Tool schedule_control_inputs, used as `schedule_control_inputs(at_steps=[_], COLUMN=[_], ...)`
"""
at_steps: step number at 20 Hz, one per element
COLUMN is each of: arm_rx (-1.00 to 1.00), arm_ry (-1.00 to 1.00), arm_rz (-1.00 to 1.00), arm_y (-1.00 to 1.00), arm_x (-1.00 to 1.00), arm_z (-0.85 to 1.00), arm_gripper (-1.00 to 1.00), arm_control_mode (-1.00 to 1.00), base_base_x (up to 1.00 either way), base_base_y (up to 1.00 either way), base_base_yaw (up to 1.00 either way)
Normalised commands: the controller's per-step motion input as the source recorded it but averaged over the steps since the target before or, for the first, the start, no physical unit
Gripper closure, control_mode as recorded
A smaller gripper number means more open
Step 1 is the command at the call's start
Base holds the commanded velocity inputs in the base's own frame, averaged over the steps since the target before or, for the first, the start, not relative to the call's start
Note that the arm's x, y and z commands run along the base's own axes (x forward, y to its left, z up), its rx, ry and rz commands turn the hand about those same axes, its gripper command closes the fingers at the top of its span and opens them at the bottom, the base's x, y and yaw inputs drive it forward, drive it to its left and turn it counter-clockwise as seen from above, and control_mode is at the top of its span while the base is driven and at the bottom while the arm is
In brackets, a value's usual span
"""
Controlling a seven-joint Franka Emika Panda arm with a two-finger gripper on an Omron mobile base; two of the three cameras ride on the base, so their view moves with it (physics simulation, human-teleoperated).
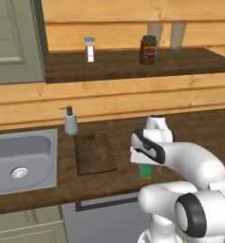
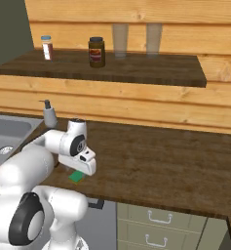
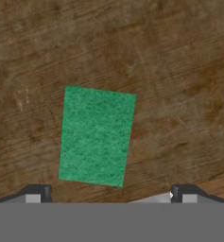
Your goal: Pick up the sponge from the counter and clean the cutting board by briefly scrubbing or pressing down on the cutting board. Once finished, release the sponge.
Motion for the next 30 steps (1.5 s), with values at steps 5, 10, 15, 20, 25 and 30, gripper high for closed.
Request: schedule_control_inputs(at_steps=[5,10,15,20,25,30], arm_rx=[0.00,0.00,0.00,0.00,0.00,0.00], arm_ry=[0.00,0.00,0.01,0.03,0.02,0.00], arm_rz=[-0.02,0.00,0.00,0.00,0.00,0.00], arm_y=[0.00,0.00,0.00,0.00,0.00,0.00], arm_x=[0.04,0.04,0.21,0.23,0.17,0.03], arm_z=[-0.10,-0.12,-0.08,-0.05,-0.05,-0.12], arm_gripper=[-1.00,-1.00,-1.00,-1.00,-1.00,-1.00], arm_control_mode=[-1.00,-1.00,-1.00,-1.00,-1.00,-1.00], base_base_x=[0.00,0.00,0.00,0.00,0.00,0.00], base_base_y=[0.00,0.00,0.00,0.00,0.00,0.00], base_base_yaw=[0.00,0.00,0.00,0.00,0.00,0.00])
